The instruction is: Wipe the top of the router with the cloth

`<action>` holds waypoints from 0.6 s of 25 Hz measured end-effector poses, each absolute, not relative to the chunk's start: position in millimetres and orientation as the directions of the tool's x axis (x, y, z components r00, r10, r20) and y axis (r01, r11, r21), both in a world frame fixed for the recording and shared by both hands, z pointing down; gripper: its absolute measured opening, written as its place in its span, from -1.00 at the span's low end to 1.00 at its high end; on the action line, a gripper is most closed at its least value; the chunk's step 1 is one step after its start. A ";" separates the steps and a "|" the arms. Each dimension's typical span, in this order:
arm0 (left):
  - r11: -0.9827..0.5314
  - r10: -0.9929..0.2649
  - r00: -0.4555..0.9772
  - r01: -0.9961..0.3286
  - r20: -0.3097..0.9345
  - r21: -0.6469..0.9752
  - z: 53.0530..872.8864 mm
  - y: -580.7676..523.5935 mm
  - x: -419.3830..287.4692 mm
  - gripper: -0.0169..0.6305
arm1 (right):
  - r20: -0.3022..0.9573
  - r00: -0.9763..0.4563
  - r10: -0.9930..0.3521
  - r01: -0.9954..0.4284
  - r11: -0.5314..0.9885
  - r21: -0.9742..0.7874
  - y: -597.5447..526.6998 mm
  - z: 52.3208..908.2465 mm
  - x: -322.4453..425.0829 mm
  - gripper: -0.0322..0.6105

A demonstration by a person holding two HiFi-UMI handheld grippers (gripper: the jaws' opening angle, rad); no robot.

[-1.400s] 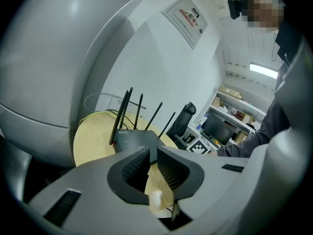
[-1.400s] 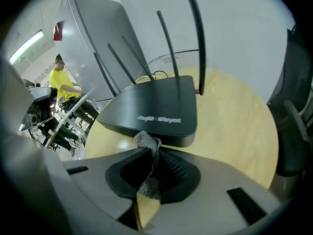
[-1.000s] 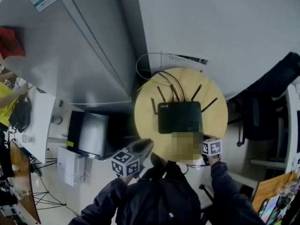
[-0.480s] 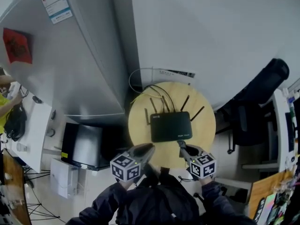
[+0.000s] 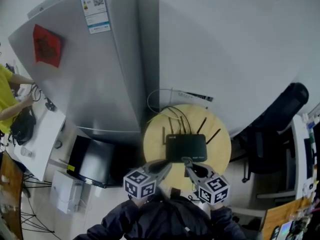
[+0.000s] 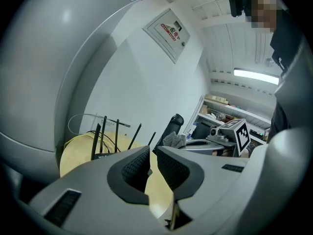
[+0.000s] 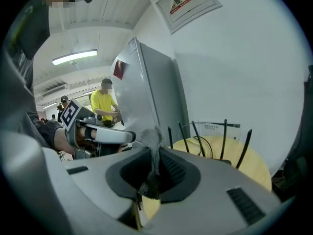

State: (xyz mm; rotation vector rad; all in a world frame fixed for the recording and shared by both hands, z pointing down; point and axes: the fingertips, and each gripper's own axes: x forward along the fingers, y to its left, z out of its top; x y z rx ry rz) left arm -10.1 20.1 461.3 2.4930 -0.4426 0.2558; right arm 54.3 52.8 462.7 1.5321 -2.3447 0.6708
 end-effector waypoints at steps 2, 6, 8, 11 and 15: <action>-0.770 -0.257 0.926 -0.370 0.278 0.520 461.4 21.7 -9.7 -0.85 | 0.454 -0.412 -0.790 -0.911 0.341 -0.232 48.4 461.6 53.7 -0.70; -0.767 -0.264 0.924 -0.375 0.277 0.521 461.3 23.0 -9.2 -0.85 | 0.445 -0.423 -0.789 -0.906 0.358 -0.226 42.1 457.9 53.1 -0.70; -0.765 -0.273 0.922 -0.382 0.276 0.519 459.9 19.7 -10.3 -0.85 | 0.448 -0.427 -0.786 -0.904 0.366 -0.219 37.9 458.1 51.9 -0.70; -0.761 -0.288 0.918 -0.392 0.272 0.517 457.5 14.0 -10.6 -0.85 | 0.453 -0.434 -0.779 -0.901 0.379 -0.212 33.3 457.3 50.7 -0.70; -0.757 -0.305 0.914 -0.403 0.268 0.514 455.1 8.7 -13.4 -0.85 | 0.444 -0.446 -0.777 -0.895 0.394 -0.210 28.6 453.8 48.0 -0.70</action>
